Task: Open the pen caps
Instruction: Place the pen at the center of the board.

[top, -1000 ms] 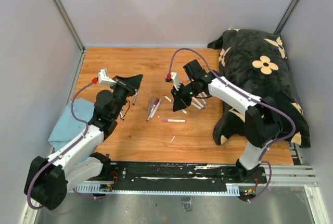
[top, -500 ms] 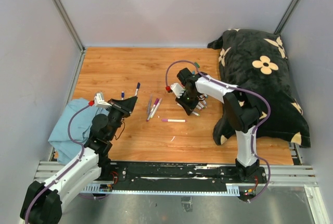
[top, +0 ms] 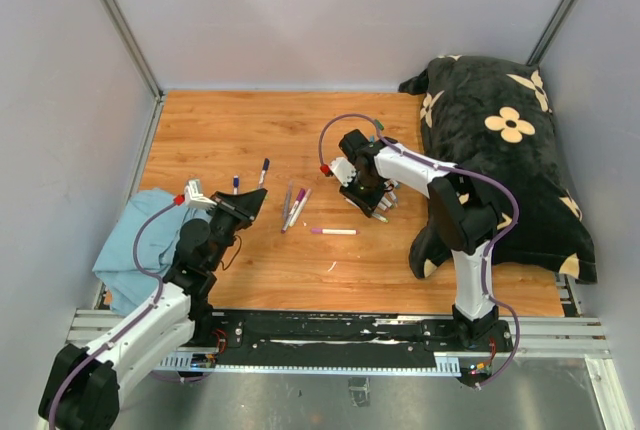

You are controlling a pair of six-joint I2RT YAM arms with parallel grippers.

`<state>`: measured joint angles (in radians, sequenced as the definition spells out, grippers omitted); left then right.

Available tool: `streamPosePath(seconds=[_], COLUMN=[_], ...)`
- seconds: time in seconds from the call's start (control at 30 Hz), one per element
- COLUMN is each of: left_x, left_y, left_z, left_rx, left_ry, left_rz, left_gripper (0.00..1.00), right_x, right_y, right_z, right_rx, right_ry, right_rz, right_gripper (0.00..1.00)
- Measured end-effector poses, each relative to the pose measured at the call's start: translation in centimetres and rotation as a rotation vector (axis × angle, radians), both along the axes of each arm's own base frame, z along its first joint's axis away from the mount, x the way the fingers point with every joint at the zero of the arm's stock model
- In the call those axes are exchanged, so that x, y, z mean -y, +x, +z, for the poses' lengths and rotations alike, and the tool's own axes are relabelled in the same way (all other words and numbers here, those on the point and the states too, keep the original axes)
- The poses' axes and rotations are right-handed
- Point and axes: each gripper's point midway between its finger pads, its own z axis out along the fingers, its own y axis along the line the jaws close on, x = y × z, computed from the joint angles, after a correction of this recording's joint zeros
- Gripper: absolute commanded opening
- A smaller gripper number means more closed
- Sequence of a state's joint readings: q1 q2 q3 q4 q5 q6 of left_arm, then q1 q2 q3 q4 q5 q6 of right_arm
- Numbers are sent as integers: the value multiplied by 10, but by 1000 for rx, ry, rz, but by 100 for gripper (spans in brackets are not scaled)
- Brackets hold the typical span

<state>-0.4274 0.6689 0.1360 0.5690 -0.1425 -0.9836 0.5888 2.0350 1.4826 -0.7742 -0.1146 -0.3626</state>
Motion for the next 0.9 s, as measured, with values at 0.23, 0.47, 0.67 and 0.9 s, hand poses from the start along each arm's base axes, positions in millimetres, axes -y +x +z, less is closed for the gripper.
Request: streamPosePath(seconds=[0.23, 0.47, 0.67, 0.9], left_x=[7, 14, 19, 31], left_y=[1, 1, 1, 1], left_z=[-14, -29, -44, -59], left_rx=[-53, -110, -164, -225], left_ry=[-2, -2, 5, 22], left_rz=[-30, -61, -86, -117], left_gripper=[0, 0, 1, 0], right_x=[1, 2, 3, -3], right_y=[1, 2, 9, 13], right_z=[0, 2, 15, 39], right_rx=[3, 6, 37, 83], right_ry=[-3, 1, 36, 99], right_rz=[-1, -8, -23, -21], right_gripper=[26, 29, 33, 36])
